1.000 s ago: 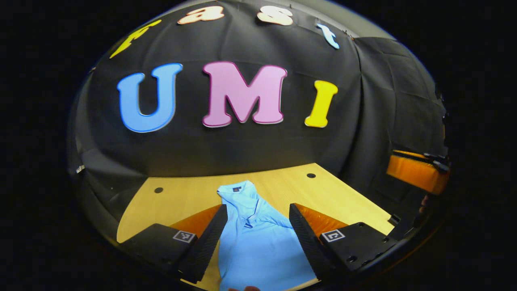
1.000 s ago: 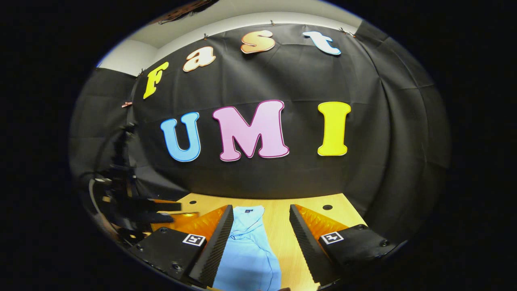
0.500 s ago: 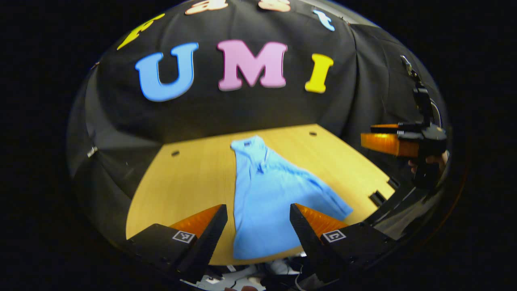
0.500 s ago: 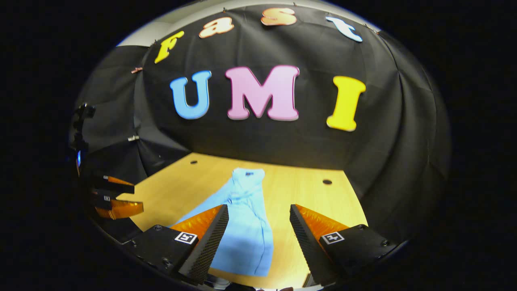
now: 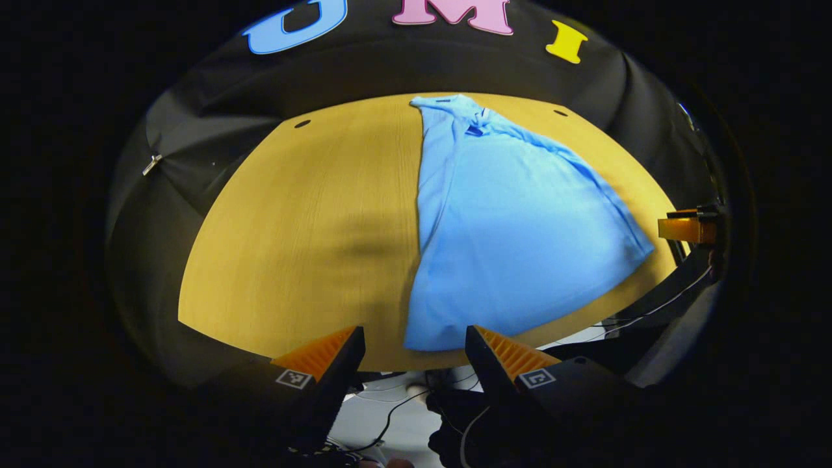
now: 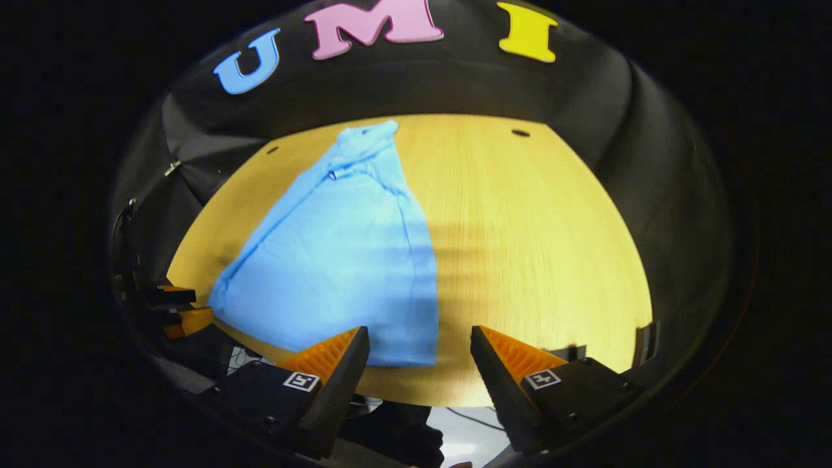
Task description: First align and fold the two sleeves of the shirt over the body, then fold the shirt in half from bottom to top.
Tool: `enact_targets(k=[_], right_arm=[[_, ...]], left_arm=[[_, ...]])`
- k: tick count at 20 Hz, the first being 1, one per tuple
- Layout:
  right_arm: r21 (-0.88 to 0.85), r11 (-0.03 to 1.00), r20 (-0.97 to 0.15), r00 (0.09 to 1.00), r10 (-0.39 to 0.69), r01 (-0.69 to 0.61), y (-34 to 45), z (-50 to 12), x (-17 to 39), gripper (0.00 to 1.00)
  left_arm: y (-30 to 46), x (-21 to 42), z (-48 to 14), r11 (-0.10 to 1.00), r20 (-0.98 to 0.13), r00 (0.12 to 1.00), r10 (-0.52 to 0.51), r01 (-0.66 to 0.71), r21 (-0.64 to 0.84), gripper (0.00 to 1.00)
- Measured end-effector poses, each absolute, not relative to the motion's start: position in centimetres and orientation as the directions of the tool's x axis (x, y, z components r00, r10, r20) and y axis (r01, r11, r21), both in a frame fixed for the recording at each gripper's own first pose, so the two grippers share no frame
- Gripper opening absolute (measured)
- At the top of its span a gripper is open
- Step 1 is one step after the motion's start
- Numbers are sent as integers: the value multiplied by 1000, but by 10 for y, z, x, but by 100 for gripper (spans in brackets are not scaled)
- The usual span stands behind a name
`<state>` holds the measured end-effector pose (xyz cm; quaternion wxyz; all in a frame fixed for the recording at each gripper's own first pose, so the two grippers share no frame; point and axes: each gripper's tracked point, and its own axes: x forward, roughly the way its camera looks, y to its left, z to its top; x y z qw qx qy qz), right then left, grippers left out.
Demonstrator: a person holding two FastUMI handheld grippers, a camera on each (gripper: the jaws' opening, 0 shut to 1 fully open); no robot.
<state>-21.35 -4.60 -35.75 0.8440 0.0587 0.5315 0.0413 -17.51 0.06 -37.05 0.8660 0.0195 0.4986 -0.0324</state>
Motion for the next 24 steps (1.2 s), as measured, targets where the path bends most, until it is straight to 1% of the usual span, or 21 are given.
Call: enact_targets(k=[2, 5, 7, 9, 10, 11, 12, 13, 14, 15, 16, 17, 19, 20, 21, 24], right_arm=[[145, 989, -903, 409, 134, -4, -45, -372, -214, 98], [127, 991, -918, 373, 137, -50, -38, -386, -216, 98], [114, 991, -928, 347, 133, -75, -30, -399, -220, 98], [96, 991, -927, 354, 124, -95, -27, -399, -216, 98], [93, 990, -924, 361, 124, -102, -25, -398, -215, 97], [101, 988, -927, 349, 136, -115, -23, -399, -216, 98], [104, 987, -923, 358, 143, -126, -19, -398, -214, 94], [109, 984, -922, 355, 153, -141, -16, -400, -215, 79], [115, 981, -918, 360, 165, -155, -11, -398, -213, 73], [122, 978, -917, 359, 176, -168, -7, -398, -213, 52], [133, 976, -916, 355, 187, -173, -2, -398, -214, 54], [142, 976, -915, 355, 194, -166, 0, -397, -213, 33], [160, 975, -914, 349, 205, -152, 2, -398, -213, 17], [182, 972, -912, 345, 223, -148, 3, -399, -212, 17], [206, 972, -908, 348, 233, -113, 2, -396, -212, 8], [260, 964, -897, 355, 263, -58, 3, -397, -209, 7]], left_arm=[[-1, -173, -377, 997, -872, 488, -35, 81, 5, 99], [-5, -172, -380, 993, -872, 488, -39, 119, 21, 99], [-7, -168, -382, 993, -871, 490, -43, 119, 18, 98], [-8, -168, -384, 996, -876, 479, -52, 90, -9, 98], [-10, -169, -385, 997, -882, 467, -65, 71, -36, 98], [-11, -170, -386, 997, -886, 457, -82, 47, -68, 98], [-11, -169, -385, 996, -887, 455, -84, 30, -78, 94], [-11, -170, -388, 996, -892, 443, -87, 40, -77, 89], [-12, -170, -386, 996, -892, 443, -91, 58, -73, 81], [-18, -169, -386, 994, -893, 438, -105, 75, -80, 80], [-24, -168, -386, 992, -892, 437, -113, 94, -80, 65], [-29, -170, -385, 991, -893, 434, -121, 107, -82, 55], [-38, -170, -383, 989, -890, 434, -137, 112, -97, 25], [-38, -168, -383, 989, -890, 435, -139, 110, -101, 10], [-39, -168, -382, 989, -890, 433, -144, 102, -110, 7], [-40, -161, -381, 984, -887, 426, -178, 75, -161, 6]])
